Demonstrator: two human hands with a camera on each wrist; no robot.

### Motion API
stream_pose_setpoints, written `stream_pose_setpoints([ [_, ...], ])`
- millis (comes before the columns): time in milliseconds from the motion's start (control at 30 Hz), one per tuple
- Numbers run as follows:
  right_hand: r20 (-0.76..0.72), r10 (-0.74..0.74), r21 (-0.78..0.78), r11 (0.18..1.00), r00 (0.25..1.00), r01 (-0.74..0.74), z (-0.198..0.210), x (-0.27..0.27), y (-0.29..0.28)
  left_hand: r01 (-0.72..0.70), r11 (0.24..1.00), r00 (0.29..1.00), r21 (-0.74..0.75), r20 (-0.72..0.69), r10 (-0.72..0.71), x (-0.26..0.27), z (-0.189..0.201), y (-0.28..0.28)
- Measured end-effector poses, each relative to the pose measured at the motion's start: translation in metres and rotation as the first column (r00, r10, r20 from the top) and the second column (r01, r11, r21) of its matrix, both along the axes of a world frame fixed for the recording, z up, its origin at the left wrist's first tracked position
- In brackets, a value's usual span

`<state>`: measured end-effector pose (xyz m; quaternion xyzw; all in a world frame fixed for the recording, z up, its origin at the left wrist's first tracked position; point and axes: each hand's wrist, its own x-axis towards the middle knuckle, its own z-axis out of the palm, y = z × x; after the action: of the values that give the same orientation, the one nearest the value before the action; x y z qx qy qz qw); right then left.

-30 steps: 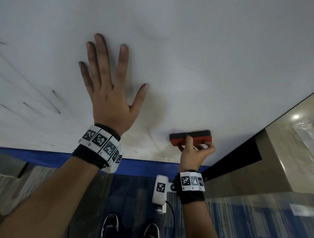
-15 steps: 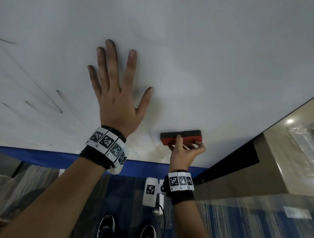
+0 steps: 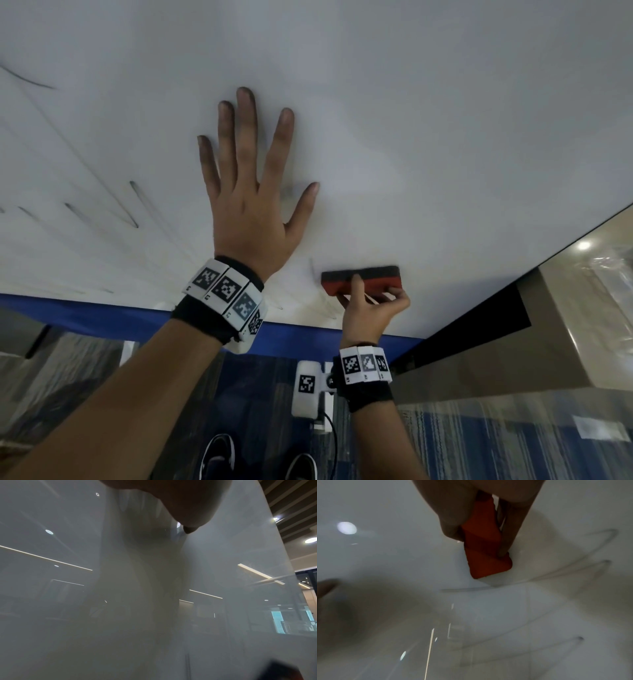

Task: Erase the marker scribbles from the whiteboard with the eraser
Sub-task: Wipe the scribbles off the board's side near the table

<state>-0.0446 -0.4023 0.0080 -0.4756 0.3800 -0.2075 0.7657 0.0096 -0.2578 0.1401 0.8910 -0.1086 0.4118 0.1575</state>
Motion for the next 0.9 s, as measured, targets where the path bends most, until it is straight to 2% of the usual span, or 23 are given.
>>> stream_pose_setpoints([
  [100, -0.078, -0.049, 0.097, 0.994, 0.996, 0.056, -0.010, -0.003, -0.004, 0.001, 1.000, 1.000, 0.020, 0.005, -0.001, 0.002, -0.003, 0.004],
  [233, 0.134, 0.028, 0.138, 0.989, 0.991, -0.047, 0.031, 0.006, -0.005, -0.011, 1.000, 1.000, 0.028, 0.004, 0.011, 0.003, -0.008, 0.004],
  [300, 0.195, 0.041, 0.137, 0.988, 0.980, -0.068, 0.040, 0.010, -0.006, -0.012, 1.000, 1.000, 0.011, 0.007, 0.012, 0.002, -0.010, 0.003],
  [400, 0.130, 0.036, 0.075, 0.996, 0.991, -0.046, 0.023, 0.007, -0.008, -0.015, 1.000, 1.000, 0.016, 0.005, 0.015, 0.002, -0.011, 0.001],
  [433, 0.085, 0.020, 0.097, 0.995, 0.996, -0.029, 0.010, 0.004, -0.010, -0.014, 1.000, 1.000, 0.017, 0.008, 0.013, 0.003, -0.012, 0.003],
  [533, -0.139, -0.030, 0.139, 0.989, 0.990, 0.050, -0.038, -0.002, -0.021, -0.005, 1.000, 1.000, 0.025, 0.023, 0.005, 0.003, -0.015, 0.005],
  [600, -0.274, -0.019, 0.105, 0.993, 0.962, 0.050, -0.066, 0.000, -0.029, -0.002, 0.999, 1.000, 0.038, 0.018, 0.001, 0.003, -0.015, 0.005],
  [700, -0.413, -0.028, 0.222, 0.966, 0.910, 0.131, -0.095, 0.005, -0.053, -0.005, 0.999, 1.000, 0.053, 0.009, 0.005, 0.003, -0.015, 0.006],
  [733, -0.445, 0.009, 0.277, 0.952, 0.896, 0.128, -0.091, 0.003, -0.060, -0.010, 0.998, 1.000, 0.062, 0.008, 0.010, 0.003, -0.015, 0.007],
  [800, -0.448, 0.087, 0.301, 0.952, 0.890, 0.058, -0.091, 0.004, -0.064, -0.012, 0.998, 1.000, 0.068, 0.012, 0.011, 0.003, -0.017, 0.006],
  [900, -0.255, 0.131, 0.387, 0.922, 0.958, -0.023, -0.082, 0.006, -0.034, -0.017, 0.999, 1.000, 0.051, 0.018, 0.016, 0.003, -0.018, 0.005],
])
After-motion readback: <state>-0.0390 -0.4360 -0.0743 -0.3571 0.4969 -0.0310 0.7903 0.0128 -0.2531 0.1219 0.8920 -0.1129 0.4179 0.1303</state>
